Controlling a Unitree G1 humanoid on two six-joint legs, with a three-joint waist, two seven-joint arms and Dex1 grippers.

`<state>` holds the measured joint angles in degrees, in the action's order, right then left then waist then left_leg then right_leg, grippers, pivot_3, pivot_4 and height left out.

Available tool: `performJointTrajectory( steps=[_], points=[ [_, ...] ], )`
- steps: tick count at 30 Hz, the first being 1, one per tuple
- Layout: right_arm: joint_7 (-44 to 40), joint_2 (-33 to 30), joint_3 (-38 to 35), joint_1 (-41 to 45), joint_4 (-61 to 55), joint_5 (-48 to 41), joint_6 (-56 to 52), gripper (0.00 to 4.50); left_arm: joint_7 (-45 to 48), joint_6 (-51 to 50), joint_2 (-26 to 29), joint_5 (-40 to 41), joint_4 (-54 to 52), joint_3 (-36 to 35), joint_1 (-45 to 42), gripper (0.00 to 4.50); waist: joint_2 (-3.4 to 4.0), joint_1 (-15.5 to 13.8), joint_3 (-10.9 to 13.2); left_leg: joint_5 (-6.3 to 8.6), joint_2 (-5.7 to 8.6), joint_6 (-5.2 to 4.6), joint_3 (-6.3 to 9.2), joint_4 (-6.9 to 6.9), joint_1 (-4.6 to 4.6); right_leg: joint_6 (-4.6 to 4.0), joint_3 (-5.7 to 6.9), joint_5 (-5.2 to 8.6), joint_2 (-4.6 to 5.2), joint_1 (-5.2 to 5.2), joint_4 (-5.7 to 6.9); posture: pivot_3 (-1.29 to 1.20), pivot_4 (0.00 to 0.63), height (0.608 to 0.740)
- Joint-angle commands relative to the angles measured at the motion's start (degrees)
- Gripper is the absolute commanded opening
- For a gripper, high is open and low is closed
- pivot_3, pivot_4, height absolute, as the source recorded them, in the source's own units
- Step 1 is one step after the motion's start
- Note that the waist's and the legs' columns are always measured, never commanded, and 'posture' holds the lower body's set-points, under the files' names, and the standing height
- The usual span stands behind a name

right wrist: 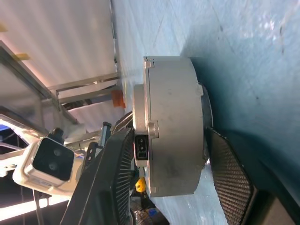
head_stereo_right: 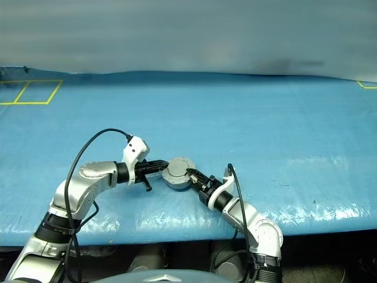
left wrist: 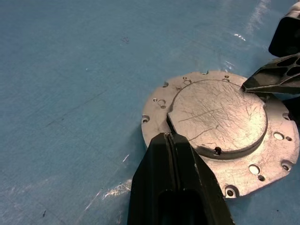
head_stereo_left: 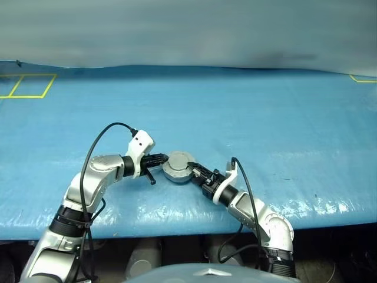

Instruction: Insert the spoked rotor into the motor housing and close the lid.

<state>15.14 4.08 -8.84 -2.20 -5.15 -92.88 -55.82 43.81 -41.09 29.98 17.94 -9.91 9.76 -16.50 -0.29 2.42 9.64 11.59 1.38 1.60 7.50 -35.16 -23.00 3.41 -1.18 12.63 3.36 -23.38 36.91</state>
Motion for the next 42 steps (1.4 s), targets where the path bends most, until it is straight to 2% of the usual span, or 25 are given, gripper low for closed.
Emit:
performJointTrajectory(
  steps=[1, 4, 9, 34, 42],
  points=[
    [-4.4, -1.8, 5.1, 0.4, -3.6, -0.9, -4.1, 2.10, 1.3, -0.8, -0.2, 0.2, -0.9, 2.4, 0.6, 0.00, 0.00, 0.0, 0.0, 0.00, 0.00, 0.00, 0.00, 0.01, 0.00, 0.00, 0.00, 0.00, 0.00, -0.01, 0.00, 0.00, 0.150, 0.740],
    [-7.3, -3.8, 6.1, 0.5, -3.9, -0.7, -4.9, 2.00, 1.3, -0.6, -0.3, 0.1, -0.7, 2.5, 0.5, 0.00, 0.00, 0.0, 0.0, 0.00, 0.01, 0.00, 0.00, 0.00, -0.04, 0.00, 0.00, 0.00, 0.01, -0.01, -0.02, 0.00, 0.150, 0.740],
    [-9.3, -5.4, 7.3, 0.7, -3.7, 0.3, -4.7, 1.15, 1.5, -0.5, -0.6, 0.0, -0.6, 2.5, 0.4, 0.00, -0.02, -0.1, 0.0, 0.00, 0.01, -0.01, 0.00, -0.04, -0.08, 0.02, 0.00, -0.01, 0.00, -0.04, -0.01, 0.00, 0.150, 0.740],
    [-9.2, -0.9, 3.1, -0.2, -4.8, 7.5, 5.2, 1.15, 1.4, -0.4, -1.5, -0.2, -1.2, 1.7, 0.8, 0.00, -0.02, -0.4, 0.0, -0.01, 0.03, -0.02, -0.01, -0.12, -0.08, 0.07, -0.02, -0.05, 0.01, 0.00, 0.01, 0.00, 0.150, 0.740],
    [-14.3, -2.4, 3.3, 0.2, -6.2, 8.7, 5.1, 1.15, -3.0, -1.7, -5.9, 6.6, -7.6, -6.3, 2.0, 0.00, -0.01, -0.3, 0.0, -0.02, 0.02, -0.03, 0.00, -0.12, -0.27, 0.10, -0.02, -0.07, 0.01, -0.20, 0.01, 0.00, 0.150, 0.740]
  ],
)
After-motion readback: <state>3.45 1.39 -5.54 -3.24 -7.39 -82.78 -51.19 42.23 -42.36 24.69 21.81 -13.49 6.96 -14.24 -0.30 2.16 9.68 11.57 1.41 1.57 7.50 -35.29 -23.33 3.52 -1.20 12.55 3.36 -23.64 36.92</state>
